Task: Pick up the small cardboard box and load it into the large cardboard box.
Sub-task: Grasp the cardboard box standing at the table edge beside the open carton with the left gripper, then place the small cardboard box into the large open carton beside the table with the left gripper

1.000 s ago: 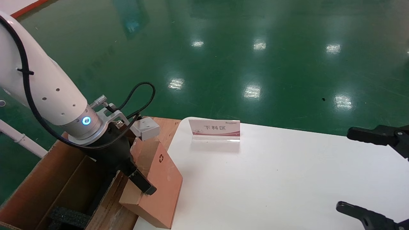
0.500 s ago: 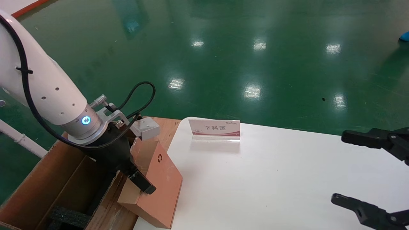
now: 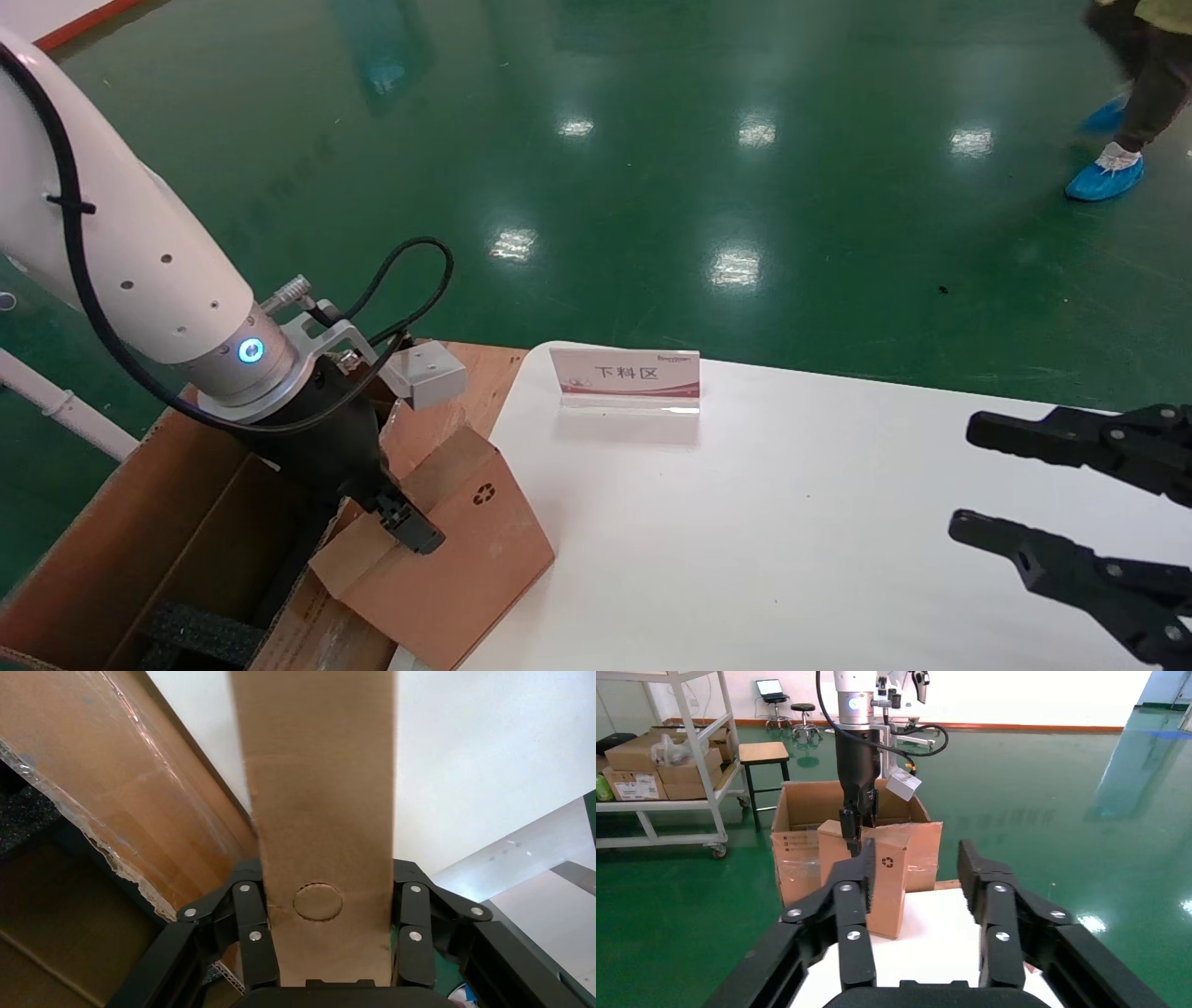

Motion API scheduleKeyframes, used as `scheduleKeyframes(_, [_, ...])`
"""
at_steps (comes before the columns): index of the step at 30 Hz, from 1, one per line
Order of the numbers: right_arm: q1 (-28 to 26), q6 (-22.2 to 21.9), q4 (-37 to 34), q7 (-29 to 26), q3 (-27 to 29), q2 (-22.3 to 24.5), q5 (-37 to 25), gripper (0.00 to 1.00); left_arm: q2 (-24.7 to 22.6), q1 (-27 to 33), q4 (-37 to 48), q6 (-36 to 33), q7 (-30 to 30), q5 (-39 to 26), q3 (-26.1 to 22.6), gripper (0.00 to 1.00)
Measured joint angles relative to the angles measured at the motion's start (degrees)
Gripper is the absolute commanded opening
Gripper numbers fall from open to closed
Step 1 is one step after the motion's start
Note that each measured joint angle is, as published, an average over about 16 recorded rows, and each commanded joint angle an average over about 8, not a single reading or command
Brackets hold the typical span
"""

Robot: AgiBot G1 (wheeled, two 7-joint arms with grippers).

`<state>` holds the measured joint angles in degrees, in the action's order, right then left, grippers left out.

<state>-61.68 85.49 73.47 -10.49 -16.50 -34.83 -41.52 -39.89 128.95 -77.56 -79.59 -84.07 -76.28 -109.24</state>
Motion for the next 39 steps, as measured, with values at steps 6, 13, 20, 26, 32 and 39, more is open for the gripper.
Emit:
scheduleKeyframes(6, [-0.01,0.00,-0.01,0.00,-0.01,0.00,0.00,0.00,-0.04,1.18,0.32,-0.43,0.49,-0.18,0.43,0.00])
scheduleKeyframes(13, [-0.02,0.01,-0.03,0.02,-0.02,0.00,0.01,0.00,1.06,6.92,0.55,-2.21,2.19,0.16,2.86,0.00])
scheduleKeyframes(20, [-0.03,0.01,-0.05,0.04,-0.05,0.00,0.02,0.00,2.57,17.20,0.83,-6.35,4.10,-0.05,6.02,0.00])
scheduleKeyframes(26, [-0.04,0.00,-0.05,0.05,-0.08,0.01,0.04,0.00,2.91,26.24,1.67,-9.84,4.54,-1.56,4.28,0.00])
scheduleKeyframes(32, [-0.05,0.00,-0.06,0.06,-0.10,0.02,0.05,0.00,3.04,33.06,2.74,-11.79,3.80,-3.80,-2.33,0.00])
scheduleKeyframes(39, [-0.05,-0.01,-0.06,0.07,-0.12,0.03,0.07,0.00,5.58,36.81,3.37,-11.96,2.30,-5.70,-11.25,0.00])
